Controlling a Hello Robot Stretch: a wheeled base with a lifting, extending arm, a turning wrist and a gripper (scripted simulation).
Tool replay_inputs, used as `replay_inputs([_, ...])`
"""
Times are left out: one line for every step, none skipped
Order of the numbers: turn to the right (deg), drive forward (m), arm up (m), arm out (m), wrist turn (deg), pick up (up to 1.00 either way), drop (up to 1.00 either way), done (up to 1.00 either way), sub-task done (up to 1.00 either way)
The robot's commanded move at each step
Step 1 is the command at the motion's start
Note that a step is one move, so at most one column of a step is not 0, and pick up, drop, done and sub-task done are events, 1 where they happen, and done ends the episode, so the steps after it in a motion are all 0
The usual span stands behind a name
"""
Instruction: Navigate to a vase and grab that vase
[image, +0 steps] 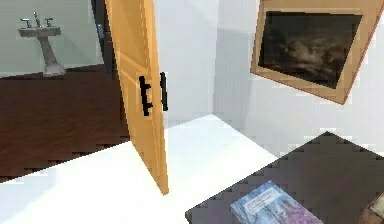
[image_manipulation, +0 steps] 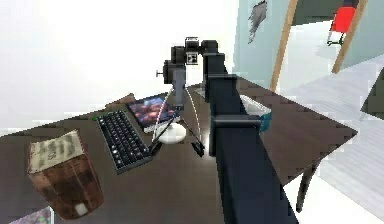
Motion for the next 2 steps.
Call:
replay_inputs([0.0, 0.0, 0.0, 0.0, 45.0, 0.0, 0.0, 0.0, 0.0])
replay_inputs([0.0, 0.0, 0.0, 0.0, 45.0, 0.0, 0.0, 0.0, 0.0])
